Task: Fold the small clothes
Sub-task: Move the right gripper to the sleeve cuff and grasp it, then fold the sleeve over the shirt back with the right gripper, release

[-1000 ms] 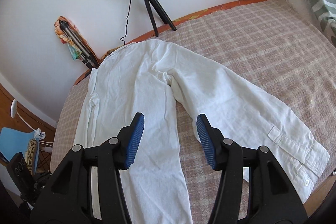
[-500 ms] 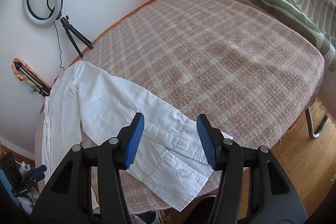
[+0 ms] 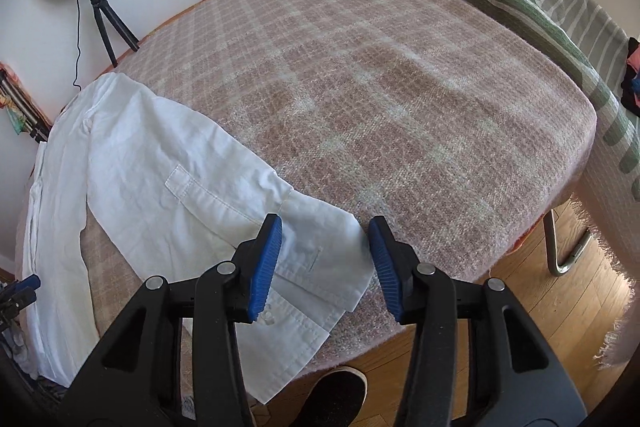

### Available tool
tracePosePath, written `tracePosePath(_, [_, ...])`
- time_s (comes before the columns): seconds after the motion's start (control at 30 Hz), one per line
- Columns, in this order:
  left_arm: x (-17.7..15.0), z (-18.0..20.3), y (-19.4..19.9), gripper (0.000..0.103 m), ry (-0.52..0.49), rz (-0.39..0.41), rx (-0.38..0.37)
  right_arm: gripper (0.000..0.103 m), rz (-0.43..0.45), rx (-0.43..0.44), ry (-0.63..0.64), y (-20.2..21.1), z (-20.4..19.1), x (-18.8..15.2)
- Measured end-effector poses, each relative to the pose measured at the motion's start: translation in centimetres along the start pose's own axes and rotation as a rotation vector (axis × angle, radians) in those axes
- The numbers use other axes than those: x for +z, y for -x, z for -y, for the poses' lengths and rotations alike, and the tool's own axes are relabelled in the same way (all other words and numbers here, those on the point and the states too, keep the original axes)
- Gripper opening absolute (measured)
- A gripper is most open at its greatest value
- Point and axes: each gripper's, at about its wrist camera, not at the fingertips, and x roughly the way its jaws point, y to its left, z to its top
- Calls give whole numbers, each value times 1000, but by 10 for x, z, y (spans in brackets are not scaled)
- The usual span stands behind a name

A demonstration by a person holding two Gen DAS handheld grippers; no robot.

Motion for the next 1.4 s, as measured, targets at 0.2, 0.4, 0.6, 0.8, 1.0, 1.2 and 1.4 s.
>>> tracePosePath(0.2, [-2,1,6,39,-14,16,8,6,60,35,-22,17,-12,0])
tracePosePath(0.4, [-2,-4,13,39,13,38,13,5,165,287,-50,66,-50,2])
tracePosePath(0.6, [-1,-14,18,39,67,62,9,5,149,512,131,94,-139,-24])
tracePosePath(0.8, [-1,-28,25,39,144,85,-19,5,-29,645,390,80,-229,-83])
tracePosePath(1.0, [-11,-32,22,50,205,77,-69,13,-201,684,606,60,-267,-124])
tracePosePath(1.2, [-25,-24,5,50,236,33,-122,23,-126,805,578,82,-249,-80])
tracePosePath(1.4, [-31,-8,-8,50,221,36,-138,33,-37,679,493,58,-250,16])
